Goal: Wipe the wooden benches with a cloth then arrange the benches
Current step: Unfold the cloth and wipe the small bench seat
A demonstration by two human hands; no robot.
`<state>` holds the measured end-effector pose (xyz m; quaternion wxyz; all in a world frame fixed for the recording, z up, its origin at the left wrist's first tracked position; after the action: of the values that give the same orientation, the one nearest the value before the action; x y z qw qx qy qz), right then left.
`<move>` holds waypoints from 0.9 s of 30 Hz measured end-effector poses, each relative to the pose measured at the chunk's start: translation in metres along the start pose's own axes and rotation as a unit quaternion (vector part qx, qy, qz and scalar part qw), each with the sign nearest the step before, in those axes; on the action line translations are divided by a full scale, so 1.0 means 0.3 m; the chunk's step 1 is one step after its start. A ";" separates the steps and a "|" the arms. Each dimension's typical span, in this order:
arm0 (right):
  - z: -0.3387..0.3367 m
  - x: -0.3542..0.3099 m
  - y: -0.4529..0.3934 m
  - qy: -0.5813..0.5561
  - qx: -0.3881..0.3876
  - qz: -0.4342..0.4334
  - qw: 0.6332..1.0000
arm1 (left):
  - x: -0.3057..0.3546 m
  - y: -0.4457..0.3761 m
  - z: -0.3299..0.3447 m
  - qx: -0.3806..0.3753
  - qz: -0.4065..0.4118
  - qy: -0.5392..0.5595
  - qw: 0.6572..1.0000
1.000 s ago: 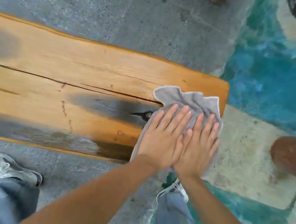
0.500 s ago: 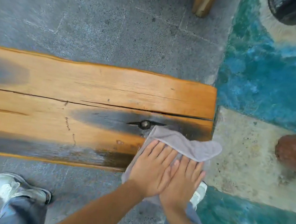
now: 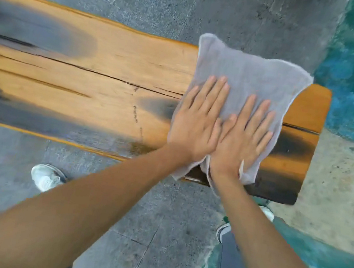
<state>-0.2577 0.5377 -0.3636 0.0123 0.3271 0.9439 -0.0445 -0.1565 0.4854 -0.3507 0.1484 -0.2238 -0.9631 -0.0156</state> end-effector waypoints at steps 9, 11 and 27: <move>-0.006 -0.322 0.230 -0.006 -0.047 -0.026 0.999 | -0.366 0.096 -0.121 -0.072 0.084 -0.040 0.993; 0.032 -0.515 0.065 -0.033 -0.011 -0.066 0.997 | -0.530 -0.087 -0.142 -0.026 0.043 -0.073 0.996; -0.006 -0.785 0.431 -0.007 -0.077 -0.273 0.959 | -0.852 0.421 -0.268 -0.030 -0.083 -0.009 0.996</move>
<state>0.0074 0.4938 -0.3591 0.0314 0.0544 0.9977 0.0248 0.1396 0.4823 -0.3533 0.1314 -0.1473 -0.9788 -0.0554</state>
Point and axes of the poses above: each hand's wrist, its own y-axis away from the middle knuckle, its own z-axis out of the palm, x = y × z, the point moved 5 cm from there along -y, towards the middle knuckle, and after that the axes turned 10 degrees about x, right-handed, at the moved point
